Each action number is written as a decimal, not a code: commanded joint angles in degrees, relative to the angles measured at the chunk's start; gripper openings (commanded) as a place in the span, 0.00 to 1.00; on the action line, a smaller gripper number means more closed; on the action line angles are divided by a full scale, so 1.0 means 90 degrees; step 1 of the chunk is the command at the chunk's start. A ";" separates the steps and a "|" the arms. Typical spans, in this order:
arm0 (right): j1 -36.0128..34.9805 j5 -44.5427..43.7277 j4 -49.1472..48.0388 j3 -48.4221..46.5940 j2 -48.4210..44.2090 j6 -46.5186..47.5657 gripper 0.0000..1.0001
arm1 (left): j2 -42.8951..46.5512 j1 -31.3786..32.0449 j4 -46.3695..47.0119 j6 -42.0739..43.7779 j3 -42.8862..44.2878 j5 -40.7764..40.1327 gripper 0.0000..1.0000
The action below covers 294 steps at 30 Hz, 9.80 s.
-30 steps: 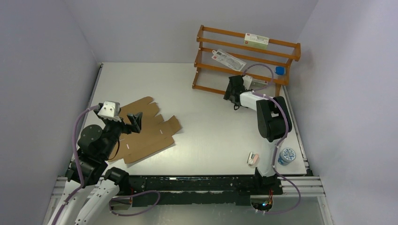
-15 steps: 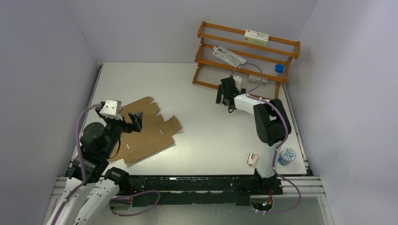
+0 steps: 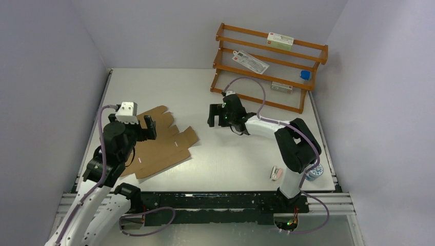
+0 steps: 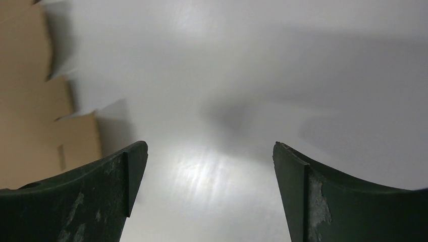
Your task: Fold the paper box
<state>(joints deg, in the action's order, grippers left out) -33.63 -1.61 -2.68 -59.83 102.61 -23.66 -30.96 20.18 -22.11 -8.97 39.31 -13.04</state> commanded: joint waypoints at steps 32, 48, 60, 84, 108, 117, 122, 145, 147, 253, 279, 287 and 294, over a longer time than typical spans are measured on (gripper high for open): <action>-0.0198 0.3216 -0.2289 0.0443 0.1001 -0.0946 0.00 | -0.0449 -0.0377 -0.0136 -0.0080 0.0124 0.0006 0.97; 0.1101 0.2847 -0.1716 0.1600 -0.0414 -0.0967 0.00 | -0.1797 -0.0387 -0.0407 -0.2051 -0.0027 0.0390 0.97; -0.0730 0.1785 -0.1541 0.3747 -0.2513 -0.2074 0.19 | -0.1731 -0.0387 -0.0204 -0.3416 -0.1041 0.0279 0.97; -0.0331 0.3690 -0.1546 -0.0175 0.0834 -0.0895 0.59 | -0.2185 -0.0397 -0.0042 -0.3058 -0.0917 0.0820 0.97; -0.0297 0.4026 -0.2186 -0.1808 0.3189 -0.1648 0.25 | -0.2482 -0.0397 0.0261 -0.2704 -0.0902 0.1648 0.97; 0.0383 0.3296 -0.2854 -0.0574 0.2017 -0.2257 0.00 | -0.2375 -0.0397 0.0278 -0.2764 -0.0855 0.1742 0.97; 0.0793 0.2330 -0.3524 0.0980 0.0904 -0.2887 0.00 | -0.2454 -0.0397 0.0347 -0.2851 -0.0877 0.1831 0.97; 0.0821 -0.1502 -0.4336 0.4453 -0.2302 -0.5124 0.11 | -0.1316 -0.0368 0.0261 -0.4269 -0.1823 0.2200 0.95; 0.0790 -0.1198 -0.4317 0.4516 -0.2292 -0.4904 0.19 | -0.1492 -0.0368 0.0493 -0.4348 -0.1914 0.2437 0.92; 0.0949 0.1903 0.0863 0.0816 -0.0497 0.0720 0.95 | -0.5980 -0.0436 0.0997 -0.2774 0.0349 0.1960 0.75; -0.0003 0.0224 0.2053 0.2836 -0.4459 -0.0310 1.00 | -0.8496 -0.0070 0.0298 -0.2127 0.4066 0.1884 0.79; 0.0261 0.0001 0.1806 0.1600 -0.3494 0.0480 1.00 | -0.7281 -0.0727 -0.0286 -0.1785 0.3434 0.2021 0.79; 0.0881 0.0754 0.1106 0.0504 -0.2103 0.0779 1.00 | -0.7493 -0.1255 -0.1109 -0.0920 0.3623 0.2723 0.79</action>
<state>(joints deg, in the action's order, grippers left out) -29.19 1.83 11.49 -50.26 77.97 -19.55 -96.44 11.07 -25.54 -22.85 71.57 6.35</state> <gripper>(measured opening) 0.997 0.788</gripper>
